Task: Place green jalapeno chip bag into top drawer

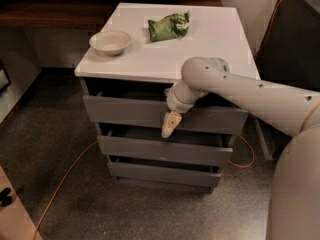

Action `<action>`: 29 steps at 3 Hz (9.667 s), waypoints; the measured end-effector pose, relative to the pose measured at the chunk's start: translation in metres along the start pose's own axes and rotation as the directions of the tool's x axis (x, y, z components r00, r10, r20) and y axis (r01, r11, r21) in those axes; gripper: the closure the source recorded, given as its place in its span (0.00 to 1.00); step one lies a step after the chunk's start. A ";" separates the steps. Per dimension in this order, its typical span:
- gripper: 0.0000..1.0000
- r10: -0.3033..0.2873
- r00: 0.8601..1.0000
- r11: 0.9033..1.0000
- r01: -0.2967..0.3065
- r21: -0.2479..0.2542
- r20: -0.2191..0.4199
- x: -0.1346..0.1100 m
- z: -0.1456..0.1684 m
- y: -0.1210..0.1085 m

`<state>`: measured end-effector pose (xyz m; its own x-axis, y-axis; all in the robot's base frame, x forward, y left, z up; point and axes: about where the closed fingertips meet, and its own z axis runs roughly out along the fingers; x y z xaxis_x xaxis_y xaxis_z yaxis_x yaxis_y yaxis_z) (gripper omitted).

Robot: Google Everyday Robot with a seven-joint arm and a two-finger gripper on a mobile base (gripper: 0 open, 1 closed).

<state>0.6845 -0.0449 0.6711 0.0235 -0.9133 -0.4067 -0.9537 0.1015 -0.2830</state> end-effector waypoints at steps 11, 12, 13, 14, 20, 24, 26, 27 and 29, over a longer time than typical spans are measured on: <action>0.55 0.154 0.987 0.985 -0.149 -0.090 0.049 -0.005 -0.019 0.096; 0.31 0.191 0.980 0.979 -0.187 -0.083 0.049 -0.004 -0.028 0.118; 0.30 0.191 0.980 0.979 -0.187 -0.083 0.049 -0.004 -0.028 0.118; 0.53 0.221 0.974 0.973 -0.217 -0.084 0.042 -0.003 -0.035 0.135; 1.00 0.279 0.960 0.954 -0.274 -0.124 0.027 -0.002 -0.062 0.190; 0.28 0.223 0.971 0.972 -0.214 -0.095 0.087 -0.019 -0.112 0.169; 0.00 0.167 0.976 0.985 -0.159 -0.066 0.137 -0.034 -0.165 0.108; 0.00 0.228 0.955 0.973 -0.216 -0.084 0.188 -0.032 -0.188 0.054; 0.00 0.390 0.887 0.920 -0.384 -0.075 0.249 -0.031 -0.196 -0.046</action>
Offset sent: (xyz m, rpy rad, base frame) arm -0.0009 0.0025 -0.0086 0.0095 0.0550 -0.0377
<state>0.6689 -0.0989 0.8674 -0.2768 -0.6721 -0.6868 -0.9091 0.4146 -0.0394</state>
